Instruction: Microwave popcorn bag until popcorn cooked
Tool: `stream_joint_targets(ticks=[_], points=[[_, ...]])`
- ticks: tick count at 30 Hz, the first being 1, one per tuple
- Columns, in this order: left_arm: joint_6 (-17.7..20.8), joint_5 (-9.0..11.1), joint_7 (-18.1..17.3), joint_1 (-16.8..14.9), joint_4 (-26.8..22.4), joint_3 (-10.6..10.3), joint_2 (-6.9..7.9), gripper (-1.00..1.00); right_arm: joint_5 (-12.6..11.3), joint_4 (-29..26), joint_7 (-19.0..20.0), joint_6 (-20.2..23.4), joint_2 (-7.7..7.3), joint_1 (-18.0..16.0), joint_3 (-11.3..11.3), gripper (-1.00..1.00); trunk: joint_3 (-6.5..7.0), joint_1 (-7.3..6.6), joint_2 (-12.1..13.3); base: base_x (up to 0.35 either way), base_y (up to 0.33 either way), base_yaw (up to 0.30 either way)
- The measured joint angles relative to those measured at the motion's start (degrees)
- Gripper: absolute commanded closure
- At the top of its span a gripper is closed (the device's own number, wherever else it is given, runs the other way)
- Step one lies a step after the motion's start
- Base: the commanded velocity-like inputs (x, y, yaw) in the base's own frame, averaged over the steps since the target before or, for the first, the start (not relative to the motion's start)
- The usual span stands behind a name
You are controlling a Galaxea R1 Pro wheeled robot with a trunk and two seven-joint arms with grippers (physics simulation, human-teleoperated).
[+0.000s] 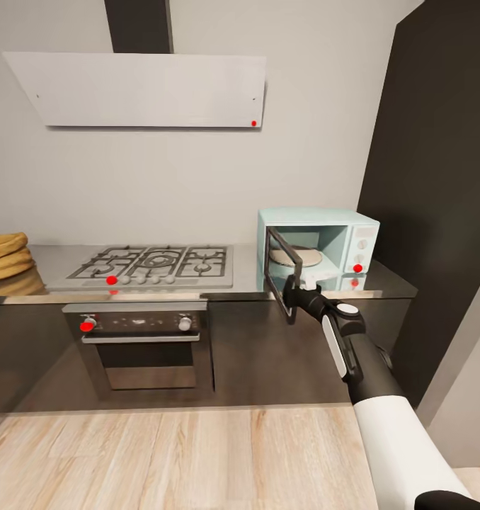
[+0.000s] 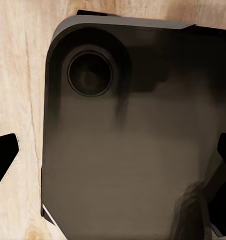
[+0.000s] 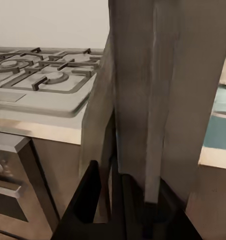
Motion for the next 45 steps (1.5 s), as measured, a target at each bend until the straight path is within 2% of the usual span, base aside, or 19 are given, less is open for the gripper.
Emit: stream_joint_targets(ticks=[7,9,20,27,28,31,45], points=[[0.0,0.0,0.0,0.0,0.0,0.0,-0.02,-1.0,-0.3,0.4,0.3,0.1,0.01,-0.3,0.0,1.0,0.0,0.0,0.0,0.0,0.154,0.0],[0.0,0.0,0.0,0.0,0.0,0.0,0.01,-1.0,0.4,0.2,0.4,-0.2,-0.03,-0.2,-0.2,1.0,0.0,0.0,0.0,0.0,0.069,0.0],[0.0,0.4,0.0,0.0,-0.3,0.2,0.07,-1.0,0.3,0.0,-0.2,-0.1,0.37,0.1,-0.9,1.0,-0.01,-0.01,0.0,0.0,0.004,0.0],[0.0,0.4,0.0,0.0,-0.3,0.2,0.07,-1.0,0.4,-0.8,-1.1,-0.1,0.09,0.5,-1.0,1.0,0.0,-0.01,0.0,0.0,0.0,0.0],[0.0,0.4,0.0,0.0,-0.3,0.1,0.07,-1.0,0.3,-0.9,-1.1,-0.1,0.06,0.5,-1.0,-1.0,0.0,-0.01,0.0,0.0,0.0,0.0],[0.0,0.4,0.0,0.0,-0.2,0.2,0.07,-1.0,-0.1,-1.0,0.1,-0.1,0.03,0.6,-0.4,-1.0,0.0,-0.01,0.0,0.0,0.0,0.0],[0.0,0.4,0.0,0.0,-0.2,0.2,0.07,-1.0,-0.1,-1.0,0.2,-0.1,-0.15,0.5,-0.4,-1.0,0.01,0.01,0.0,-0.021,0.0,0.0]])
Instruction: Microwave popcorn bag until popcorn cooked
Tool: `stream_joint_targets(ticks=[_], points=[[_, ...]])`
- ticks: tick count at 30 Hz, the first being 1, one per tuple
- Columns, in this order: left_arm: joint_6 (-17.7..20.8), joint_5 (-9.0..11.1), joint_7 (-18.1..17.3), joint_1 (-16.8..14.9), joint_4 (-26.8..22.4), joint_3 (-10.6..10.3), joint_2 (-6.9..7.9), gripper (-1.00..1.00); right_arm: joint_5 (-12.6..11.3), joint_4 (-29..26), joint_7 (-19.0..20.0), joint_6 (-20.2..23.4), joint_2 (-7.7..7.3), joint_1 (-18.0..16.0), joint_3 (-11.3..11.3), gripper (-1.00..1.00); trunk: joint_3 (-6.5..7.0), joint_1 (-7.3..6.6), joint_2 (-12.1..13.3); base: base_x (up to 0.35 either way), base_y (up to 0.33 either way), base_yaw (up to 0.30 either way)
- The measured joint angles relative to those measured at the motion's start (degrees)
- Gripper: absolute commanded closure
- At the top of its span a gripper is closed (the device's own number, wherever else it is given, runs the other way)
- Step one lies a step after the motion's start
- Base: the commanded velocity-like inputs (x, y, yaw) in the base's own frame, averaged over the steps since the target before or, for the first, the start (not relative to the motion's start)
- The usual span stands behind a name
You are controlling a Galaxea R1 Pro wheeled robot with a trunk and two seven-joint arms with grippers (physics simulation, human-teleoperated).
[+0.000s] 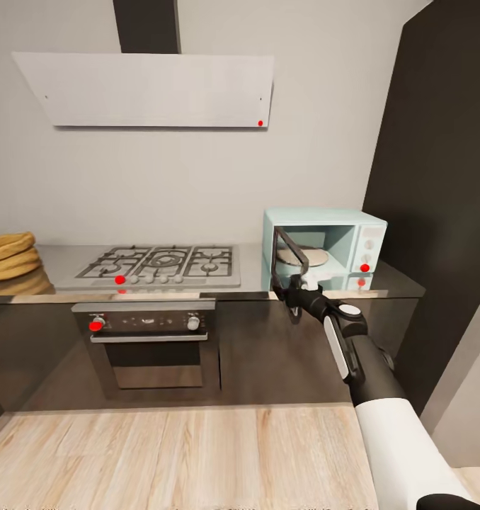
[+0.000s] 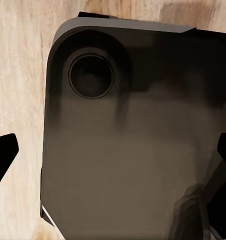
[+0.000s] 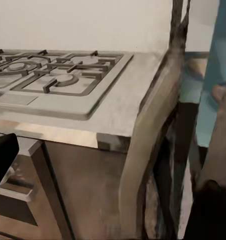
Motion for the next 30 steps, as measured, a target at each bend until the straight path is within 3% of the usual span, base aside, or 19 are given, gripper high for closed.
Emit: stream_joint_targets(ticks=[17,30], points=[[0.0,0.0,0.0,0.0,0.0,0.0,0.0,-1.0,0.3,0.5,0.0,0.0,-0.01,0.0,0.0,-1.0,-0.01,0.02,0.0,-0.285,0.0,0.0],[0.0,0.0,0.0,0.0,0.0,0.0,0.0,-1.0,0.5,0.5,0.1,0.1,-0.02,0.1,0.0,-1.0,-0.01,-0.01,0.0,-0.022,0.0,0.0]])
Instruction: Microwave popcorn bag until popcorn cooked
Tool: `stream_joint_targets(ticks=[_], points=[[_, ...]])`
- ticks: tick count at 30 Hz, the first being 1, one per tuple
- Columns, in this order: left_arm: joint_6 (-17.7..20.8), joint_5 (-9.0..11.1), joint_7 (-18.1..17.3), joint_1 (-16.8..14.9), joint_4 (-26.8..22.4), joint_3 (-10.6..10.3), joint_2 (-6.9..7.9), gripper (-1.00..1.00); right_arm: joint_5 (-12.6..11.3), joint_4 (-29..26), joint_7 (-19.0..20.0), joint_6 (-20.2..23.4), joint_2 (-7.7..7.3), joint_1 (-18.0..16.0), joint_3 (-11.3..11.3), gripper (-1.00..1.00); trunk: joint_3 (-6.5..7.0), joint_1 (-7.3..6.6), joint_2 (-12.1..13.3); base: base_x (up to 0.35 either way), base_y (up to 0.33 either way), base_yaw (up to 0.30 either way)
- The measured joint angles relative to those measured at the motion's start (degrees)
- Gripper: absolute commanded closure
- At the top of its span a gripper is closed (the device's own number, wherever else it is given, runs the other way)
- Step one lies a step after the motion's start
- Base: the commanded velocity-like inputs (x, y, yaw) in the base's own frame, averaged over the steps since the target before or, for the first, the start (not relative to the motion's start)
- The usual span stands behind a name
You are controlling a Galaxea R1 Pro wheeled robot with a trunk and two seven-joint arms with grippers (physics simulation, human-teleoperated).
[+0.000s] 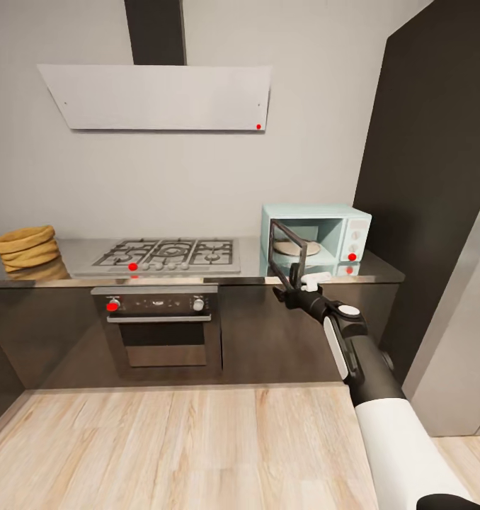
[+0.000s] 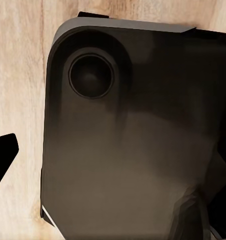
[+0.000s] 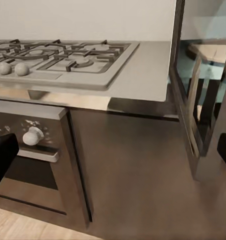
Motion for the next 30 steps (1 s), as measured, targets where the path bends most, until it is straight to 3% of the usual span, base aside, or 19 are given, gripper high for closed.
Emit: stream_joint_targets(ticks=[8,21,25,28,30], points=[[0.0,0.0,0.0,0.0,0.0,0.0,0.0,-1.0,-0.4,-0.1,-0.2,4.1,0.13,0.0,0.0,-1.0,0.0,0.0,0.0,0.0,0.0,0.093],[0.0,0.0,0.0,0.0,0.0,0.0,0.0,-1.0,-0.5,0.8,-0.2,4.4,0.68,0.0,0.3,-1.0,0.0,0.0,0.0,0.0,0.0,0.273],[0.0,0.0,0.0,0.0,0.0,0.0,0.0,-1.0,-0.5,9.7,-0.2,3.8,0.73,0.0,0.5,-1.0,-0.01,0.0,0.0,0.0,0.0,0.2],[0.0,0.0,0.0,0.0,0.0,0.0,0.0,-1.0,-0.3,19.3,-0.1,3.4,0.72,0.1,0.6,-1.0,-0.01,0.0,0.0,0.0,0.0,0.038],[0.0,0.0,0.0,0.0,-0.1,0.0,0.0,-1.0,1.2,28.4,-0.4,1.8,0.66,0.9,0.6,-1.0,-0.01,0.0,0.0,0.0,0.0,0.009]])
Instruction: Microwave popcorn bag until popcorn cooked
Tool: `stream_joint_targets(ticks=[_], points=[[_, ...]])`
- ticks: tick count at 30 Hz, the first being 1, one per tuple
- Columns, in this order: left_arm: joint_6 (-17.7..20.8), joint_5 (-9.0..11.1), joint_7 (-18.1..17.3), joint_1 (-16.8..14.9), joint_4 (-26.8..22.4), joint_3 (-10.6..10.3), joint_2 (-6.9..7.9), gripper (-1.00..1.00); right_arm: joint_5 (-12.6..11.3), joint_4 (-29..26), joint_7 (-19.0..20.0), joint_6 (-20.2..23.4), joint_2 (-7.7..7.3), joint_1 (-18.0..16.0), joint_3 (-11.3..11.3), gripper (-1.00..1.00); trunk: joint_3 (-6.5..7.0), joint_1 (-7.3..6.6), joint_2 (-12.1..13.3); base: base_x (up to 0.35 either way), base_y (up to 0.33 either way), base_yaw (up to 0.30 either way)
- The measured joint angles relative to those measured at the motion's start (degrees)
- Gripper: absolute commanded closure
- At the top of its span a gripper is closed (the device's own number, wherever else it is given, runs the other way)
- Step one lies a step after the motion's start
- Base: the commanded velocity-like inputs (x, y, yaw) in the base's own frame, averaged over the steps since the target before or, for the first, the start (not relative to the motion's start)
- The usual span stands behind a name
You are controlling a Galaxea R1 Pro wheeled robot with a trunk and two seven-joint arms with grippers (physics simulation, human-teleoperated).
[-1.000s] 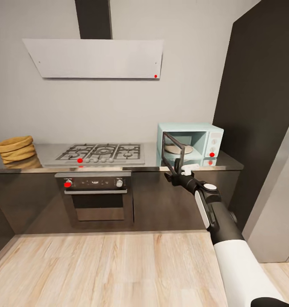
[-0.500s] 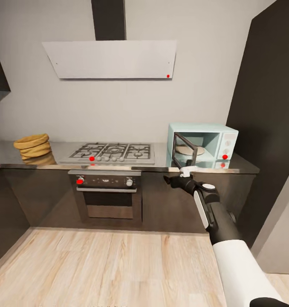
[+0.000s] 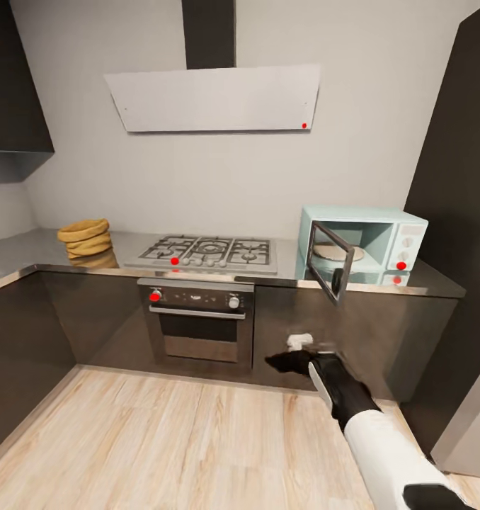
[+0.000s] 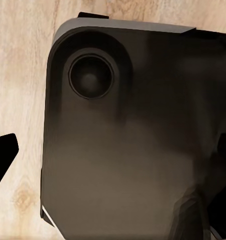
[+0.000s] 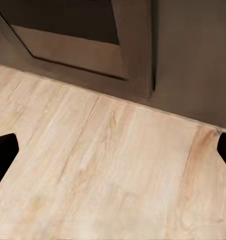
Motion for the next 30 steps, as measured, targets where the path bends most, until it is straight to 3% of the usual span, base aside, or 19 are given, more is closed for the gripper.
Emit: stream_joint_targets(ticks=[1,3,5,6,7,8,9,10,12,17,20,30], points=[[0.0,0.0,0.0,0.0,0.0,0.0,0.0,-1.0,2.2,5.6,-0.4,-3.0,-0.04,0.7,0.0,-1.0,0.0,0.0,0.0,0.0,0.0,0.003],[0.0,0.0,0.0,0.0,0.0,0.0,0.0,-1.0,8.1,22.4,-3.4,-15.3,-0.39,2.0,-0.1,-1.0,0.0,0.0,0.0,0.0,0.0,0.001],[0.0,0.0,0.0,0.0,0.0,0.0,0.0,-1.0,9.4,34.7,-9.2,-23.8,-0.73,2.2,-0.1,-1.0,0.0,0.0,0.0,0.0,0.0,0.0],[0.0,0.0,0.0,0.0,0.0,0.0,0.0,-1.0,9.5,36.7,-11.3,-25.7,-0.79,2.5,-0.1,-1.0,0.0,0.0,0.0,0.0,0.0,0.0],[0.0,0.0,0.0,0.0,0.0,0.0,0.0,-1.0,9.6,37.9,-13.2,-27.0,-0.85,3.2,-0.1,-1.0,0.0,0.0,0.0,0.0,0.0,0.0],[0.0,0.0,0.0,0.0,0.0,0.0,0.0,-1.0,9.7,39.0,-15.4,-28.5,-1.27,6.1,-0.2,-1.0,0.0,0.0,0.0,0.0,0.0,0.0],[0.0,0.0,0.0,0.0,0.0,0.0,0.0,-1.0,9.7,39.5,-16.5,-29.4,-2.44,11.8,-0.3,-1.0,0.0,0.0,0.0,0.0,0.0,0.0],[0.0,0.0,0.0,0.0,0.0,0.0,0.0,-1.0,9.7,39.6,-16.7,-29.6,-2.98,14.7,-0.3,-1.0,-0.01,0.0,0.0,0.0,0.0,0.0],[0.0,0.0,0.0,0.0,0.0,0.0,0.0,-1.0,9.7,39.7,-16.7,-29.6,-3.8,17.2,-0.3,-1.0,0.0,0.0,0.0,0.0,0.0,0.0],[0.0,0.1,0.0,0.0,0.0,0.0,0.0,-1.0,9.7,39.8,-16.9,-29.7,-4.24,27.2,-0.4,-1.0,-0.01,0.0,0.0,0.0,0.0,0.0],[0.0,0.1,0.0,0.0,0.0,0.0,0.0,-1.0,9.5,39.8,-16.8,-30.0,-4.4,29.4,-0.5,-1.0,0.0,0.0,0.0,0.0,0.0,0.0],[0.0,0.2,0.0,0.0,0.0,0.0,0.0,-1.0,9.5,39.9,-17.1,-28.7,-4.39,29.6,-0.5,-1.0,0.2,0.0,0.0,0.0,0.0,0.157]])
